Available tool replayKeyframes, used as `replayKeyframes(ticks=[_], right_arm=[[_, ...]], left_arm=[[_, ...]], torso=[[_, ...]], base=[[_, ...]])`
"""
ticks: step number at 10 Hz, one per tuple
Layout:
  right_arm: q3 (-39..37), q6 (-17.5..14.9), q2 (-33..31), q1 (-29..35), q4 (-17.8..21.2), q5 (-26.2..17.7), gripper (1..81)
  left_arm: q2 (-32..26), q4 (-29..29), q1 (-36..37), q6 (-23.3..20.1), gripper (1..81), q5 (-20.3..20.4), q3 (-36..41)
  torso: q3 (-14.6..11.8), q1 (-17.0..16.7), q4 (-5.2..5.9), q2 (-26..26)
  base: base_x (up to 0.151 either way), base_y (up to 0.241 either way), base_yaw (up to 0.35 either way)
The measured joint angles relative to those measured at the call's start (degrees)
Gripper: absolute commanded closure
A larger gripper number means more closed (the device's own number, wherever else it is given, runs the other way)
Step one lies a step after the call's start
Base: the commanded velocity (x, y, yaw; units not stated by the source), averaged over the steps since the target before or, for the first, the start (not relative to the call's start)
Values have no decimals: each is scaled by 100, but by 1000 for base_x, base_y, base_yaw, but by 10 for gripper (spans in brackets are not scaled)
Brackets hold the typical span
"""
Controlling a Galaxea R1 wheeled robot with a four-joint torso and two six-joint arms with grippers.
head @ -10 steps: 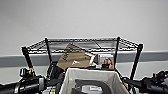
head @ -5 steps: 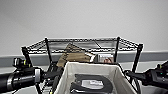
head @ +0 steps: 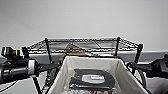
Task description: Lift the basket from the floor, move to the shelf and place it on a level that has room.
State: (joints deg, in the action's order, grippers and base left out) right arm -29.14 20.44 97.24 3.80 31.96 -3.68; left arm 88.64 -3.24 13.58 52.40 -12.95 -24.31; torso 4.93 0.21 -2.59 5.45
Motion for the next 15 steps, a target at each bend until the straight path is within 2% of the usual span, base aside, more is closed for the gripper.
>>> replayKeyframes(ticks=[7, 10, 15], right_arm=[[-344, 20, 127, 1297, 990, -560, 811], [-538, 116, 383, 1690, 1172, -767, 811], [-950, 603, 667, 2469, 1235, -1136, 811]], left_arm=[[129, -67, 1473, 1061, 811, -651, -129], [229, -321, 2076, 1180, 811, -944, -336], [605, -819, 2771, 1207, 811, -1241, -785]], torso=[[0, -2, 0, 0], [0, 0, 0, 0], [0, 0, 0, 0]], base=[[0, 0, 0], [0, 0, 0], [0, 0, 0]])
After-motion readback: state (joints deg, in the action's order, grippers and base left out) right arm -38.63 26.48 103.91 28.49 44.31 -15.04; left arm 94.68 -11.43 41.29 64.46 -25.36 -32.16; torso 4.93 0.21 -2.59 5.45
